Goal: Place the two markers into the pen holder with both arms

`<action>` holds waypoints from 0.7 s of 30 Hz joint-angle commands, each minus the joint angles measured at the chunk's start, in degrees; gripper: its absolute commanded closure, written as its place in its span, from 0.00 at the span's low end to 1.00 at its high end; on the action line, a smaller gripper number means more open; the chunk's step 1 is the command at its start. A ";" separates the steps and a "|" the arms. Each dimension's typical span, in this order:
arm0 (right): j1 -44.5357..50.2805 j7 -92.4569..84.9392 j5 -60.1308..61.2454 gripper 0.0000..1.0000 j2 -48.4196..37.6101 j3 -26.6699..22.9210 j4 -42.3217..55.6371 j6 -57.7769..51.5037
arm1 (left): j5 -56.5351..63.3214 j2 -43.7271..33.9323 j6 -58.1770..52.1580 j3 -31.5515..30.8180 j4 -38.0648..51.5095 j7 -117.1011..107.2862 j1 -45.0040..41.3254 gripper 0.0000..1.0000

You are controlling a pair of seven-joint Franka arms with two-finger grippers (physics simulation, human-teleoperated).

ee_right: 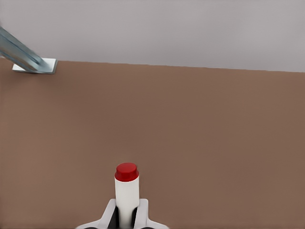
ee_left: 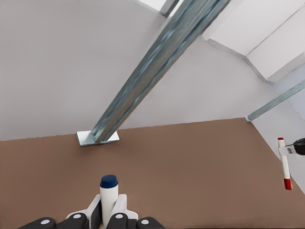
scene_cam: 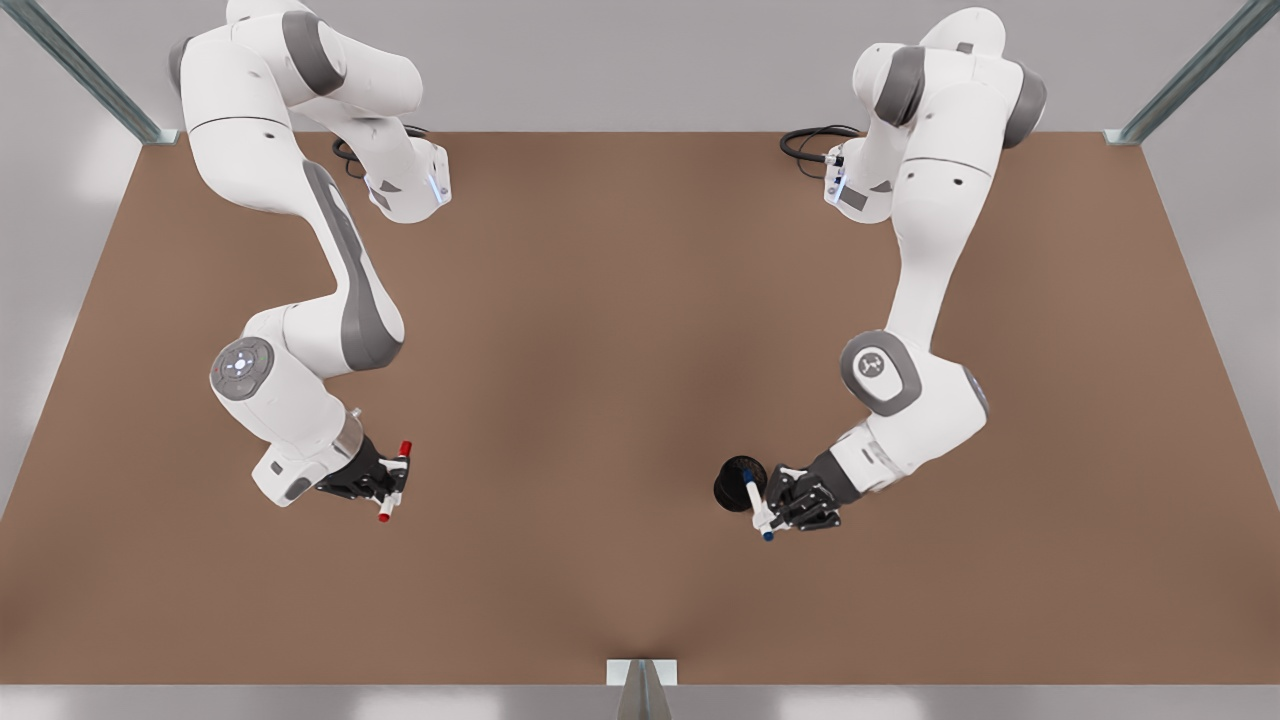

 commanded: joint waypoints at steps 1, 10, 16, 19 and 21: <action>0.00 1.87 -0.78 0.79 -0.06 0.04 0.12 -0.36 | -1.37 0.49 1.51 -0.10 -0.08 41.33 -0.06 0.79; -0.01 1.34 -0.70 0.79 0.02 0.04 0.12 -0.27 | -5.33 1.98 2.57 -0.27 -3.60 44.32 -0.59 0.79; 0.17 2.04 -0.78 0.79 -0.06 2.41 0.12 -0.01 | -8.58 2.16 2.66 -0.80 -4.92 47.13 -0.85 0.79; 0.08 1.95 -0.78 0.79 -0.06 2.76 0.12 -0.01 | -9.72 2.16 2.66 -1.15 -5.79 48.01 -1.20 0.79; 0.17 2.04 -0.78 0.79 -0.06 2.94 0.38 0.08 | -9.90 2.25 2.57 -1.24 -7.02 49.68 -0.85 0.76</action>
